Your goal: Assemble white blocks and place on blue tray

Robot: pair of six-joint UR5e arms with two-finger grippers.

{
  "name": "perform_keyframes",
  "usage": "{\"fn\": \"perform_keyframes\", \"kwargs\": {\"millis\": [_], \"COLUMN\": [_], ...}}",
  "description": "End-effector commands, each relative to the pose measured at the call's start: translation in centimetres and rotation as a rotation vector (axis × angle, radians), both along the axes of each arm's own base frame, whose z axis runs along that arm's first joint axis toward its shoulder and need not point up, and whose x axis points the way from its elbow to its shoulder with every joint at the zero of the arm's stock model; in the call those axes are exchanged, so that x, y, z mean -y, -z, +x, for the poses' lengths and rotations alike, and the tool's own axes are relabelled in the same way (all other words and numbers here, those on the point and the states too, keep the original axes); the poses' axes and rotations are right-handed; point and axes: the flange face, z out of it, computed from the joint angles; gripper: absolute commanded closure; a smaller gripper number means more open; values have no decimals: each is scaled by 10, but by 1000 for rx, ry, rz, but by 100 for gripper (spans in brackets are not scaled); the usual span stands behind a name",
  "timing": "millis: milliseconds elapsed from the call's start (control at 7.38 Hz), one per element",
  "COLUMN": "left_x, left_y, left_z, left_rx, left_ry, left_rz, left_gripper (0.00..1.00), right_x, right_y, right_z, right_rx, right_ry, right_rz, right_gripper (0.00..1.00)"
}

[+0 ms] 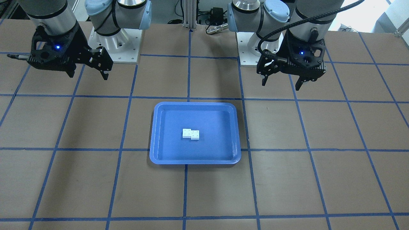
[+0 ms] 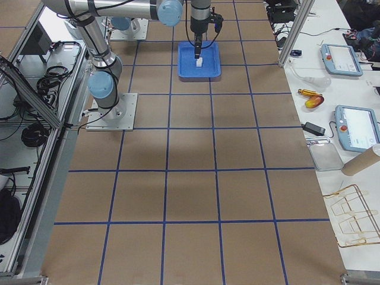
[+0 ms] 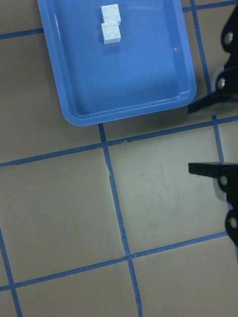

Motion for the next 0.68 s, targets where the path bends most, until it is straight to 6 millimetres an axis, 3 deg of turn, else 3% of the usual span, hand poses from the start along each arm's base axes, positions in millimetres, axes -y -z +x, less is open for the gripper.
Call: {"fn": "perform_keyframes", "kwargs": {"millis": [0,542], "left_x": [1,5], "left_y": [4,8], "left_z": [0,1], "left_rx": [0,-2], "left_ry": [0,-2], "left_rz": [8,12], "left_gripper": [0,0], "right_x": [0,0], "right_y": [1,1], "right_z": [0,1], "right_rx": [3,6], "right_ry": [0,0], "right_rz": [3,3], "right_gripper": [0,0]}}
